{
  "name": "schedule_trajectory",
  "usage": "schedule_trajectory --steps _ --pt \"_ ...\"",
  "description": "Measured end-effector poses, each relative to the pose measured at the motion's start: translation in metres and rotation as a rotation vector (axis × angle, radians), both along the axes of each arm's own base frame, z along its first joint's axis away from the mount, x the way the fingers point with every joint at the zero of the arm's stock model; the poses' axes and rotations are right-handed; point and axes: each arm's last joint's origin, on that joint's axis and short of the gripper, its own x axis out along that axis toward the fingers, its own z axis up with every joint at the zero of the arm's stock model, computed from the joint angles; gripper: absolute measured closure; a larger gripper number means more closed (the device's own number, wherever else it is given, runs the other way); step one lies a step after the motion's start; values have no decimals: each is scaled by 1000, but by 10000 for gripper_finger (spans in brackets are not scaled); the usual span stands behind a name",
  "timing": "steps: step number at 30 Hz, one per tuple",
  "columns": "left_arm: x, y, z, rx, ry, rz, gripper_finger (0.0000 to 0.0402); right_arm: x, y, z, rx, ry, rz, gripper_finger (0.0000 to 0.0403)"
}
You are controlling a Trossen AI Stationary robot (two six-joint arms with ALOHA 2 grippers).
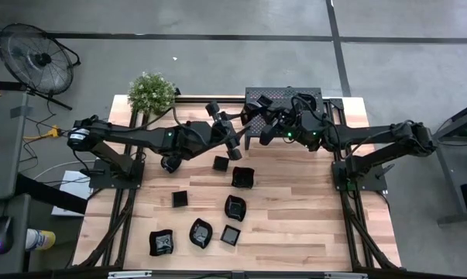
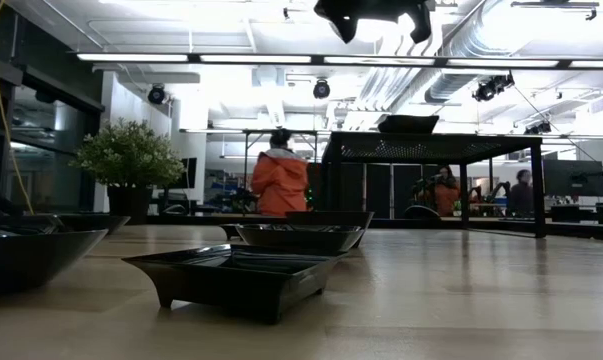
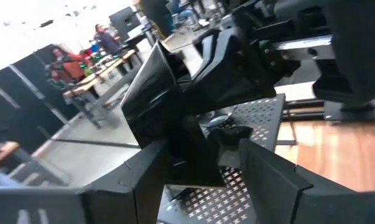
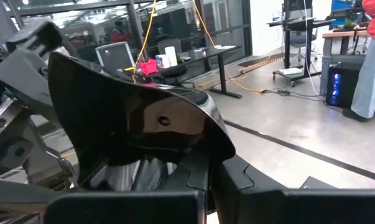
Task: Pick & Place Mini shaped plates
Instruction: Stack the black distorted square plate on top of the black distorted square plates on the shelf
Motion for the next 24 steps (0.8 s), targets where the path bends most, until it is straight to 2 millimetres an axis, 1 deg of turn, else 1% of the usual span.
schedule_trajectory --steps 3,24 --pt "0 0 0 6 2 32 206 0 0 0 0 1 -1 403" --pt "-1 1 -1 11 11 74 206 -3 -1 -1 19 14 -43 403"
